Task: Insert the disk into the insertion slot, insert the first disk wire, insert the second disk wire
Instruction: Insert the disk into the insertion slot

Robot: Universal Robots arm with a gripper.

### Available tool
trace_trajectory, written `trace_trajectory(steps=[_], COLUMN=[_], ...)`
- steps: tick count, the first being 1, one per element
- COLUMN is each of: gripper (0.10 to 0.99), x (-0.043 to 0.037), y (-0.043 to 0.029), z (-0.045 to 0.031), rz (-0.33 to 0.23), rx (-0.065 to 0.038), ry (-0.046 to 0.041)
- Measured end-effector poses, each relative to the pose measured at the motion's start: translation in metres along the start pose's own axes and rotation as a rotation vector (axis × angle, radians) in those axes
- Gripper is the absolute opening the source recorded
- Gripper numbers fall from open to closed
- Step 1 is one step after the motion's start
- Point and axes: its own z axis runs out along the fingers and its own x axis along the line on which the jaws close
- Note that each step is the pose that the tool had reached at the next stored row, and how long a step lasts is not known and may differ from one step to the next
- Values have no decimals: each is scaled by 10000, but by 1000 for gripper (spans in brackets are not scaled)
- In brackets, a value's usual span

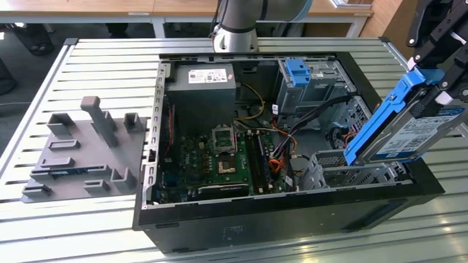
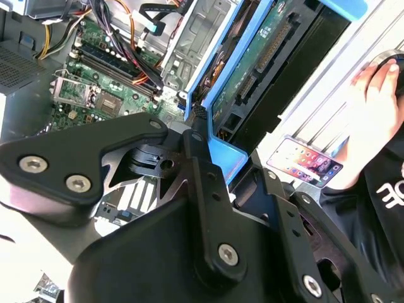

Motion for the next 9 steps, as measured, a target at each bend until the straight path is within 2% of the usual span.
trace_trajectory(steps=[9], gripper=[365], x=[0], y=[20], z=[2], rz=[0], rx=[0], ry=[0])
